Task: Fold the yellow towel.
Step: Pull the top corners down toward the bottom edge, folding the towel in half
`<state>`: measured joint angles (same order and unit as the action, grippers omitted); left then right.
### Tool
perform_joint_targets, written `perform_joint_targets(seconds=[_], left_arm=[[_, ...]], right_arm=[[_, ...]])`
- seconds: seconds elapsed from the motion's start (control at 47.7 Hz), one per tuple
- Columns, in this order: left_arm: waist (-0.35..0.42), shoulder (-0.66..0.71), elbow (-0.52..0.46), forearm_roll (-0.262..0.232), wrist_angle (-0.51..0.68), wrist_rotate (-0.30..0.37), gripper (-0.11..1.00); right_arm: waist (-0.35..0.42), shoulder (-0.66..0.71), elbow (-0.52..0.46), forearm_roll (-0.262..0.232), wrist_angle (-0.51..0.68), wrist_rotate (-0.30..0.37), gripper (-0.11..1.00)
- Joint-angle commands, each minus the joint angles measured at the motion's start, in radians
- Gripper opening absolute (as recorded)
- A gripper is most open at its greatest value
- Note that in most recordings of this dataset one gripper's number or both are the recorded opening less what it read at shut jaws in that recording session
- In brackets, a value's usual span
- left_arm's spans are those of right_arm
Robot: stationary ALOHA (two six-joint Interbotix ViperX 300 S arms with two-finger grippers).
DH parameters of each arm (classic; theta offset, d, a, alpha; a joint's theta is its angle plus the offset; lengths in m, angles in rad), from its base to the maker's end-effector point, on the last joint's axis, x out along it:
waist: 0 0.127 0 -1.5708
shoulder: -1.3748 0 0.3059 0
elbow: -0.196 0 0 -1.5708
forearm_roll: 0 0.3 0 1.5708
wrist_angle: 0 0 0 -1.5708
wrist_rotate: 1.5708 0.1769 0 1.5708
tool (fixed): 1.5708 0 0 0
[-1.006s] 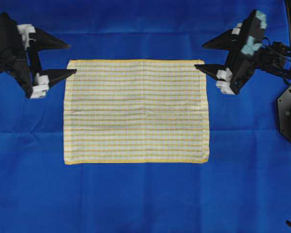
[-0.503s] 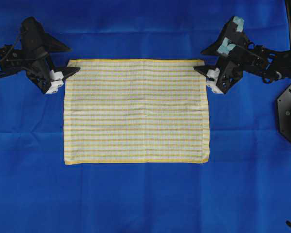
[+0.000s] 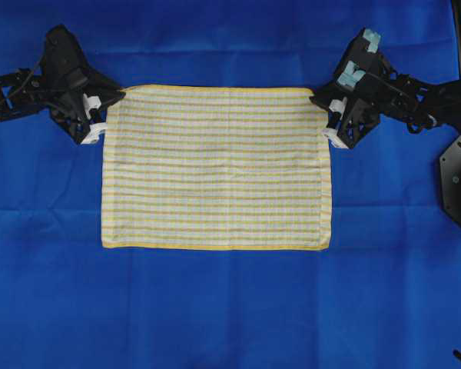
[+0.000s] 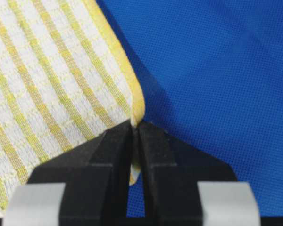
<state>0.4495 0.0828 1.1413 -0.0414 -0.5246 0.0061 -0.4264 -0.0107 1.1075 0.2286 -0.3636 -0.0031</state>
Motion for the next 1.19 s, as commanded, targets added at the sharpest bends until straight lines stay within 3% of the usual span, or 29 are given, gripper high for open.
perform_joint_targets(seconds=[0.0,0.335,0.629,0.88,1.174], left_arm=[[0.005,0.002,0.006,-0.003,0.025,0.003,0.06],[0.002,-0.066,0.002,-0.003,0.031,0.005,0.06],[0.002,-0.184,-0.032,-0.003,0.153,0.018,0.06],[0.002,-0.206,-0.041,-0.003,0.175,0.018,0.06],[-0.048,-0.265,-0.017,-0.003,0.190,0.008,0.06]], right_arm=[[-0.003,-0.006,-0.011,0.002,-0.009,-0.002,0.04],[-0.003,-0.058,-0.012,0.003,-0.003,0.000,0.03],[-0.005,-0.147,-0.005,0.005,0.011,0.003,0.03],[-0.009,-0.153,-0.005,0.005,0.018,0.002,0.03],[0.009,-0.201,0.005,0.020,0.072,0.011,0.03]])
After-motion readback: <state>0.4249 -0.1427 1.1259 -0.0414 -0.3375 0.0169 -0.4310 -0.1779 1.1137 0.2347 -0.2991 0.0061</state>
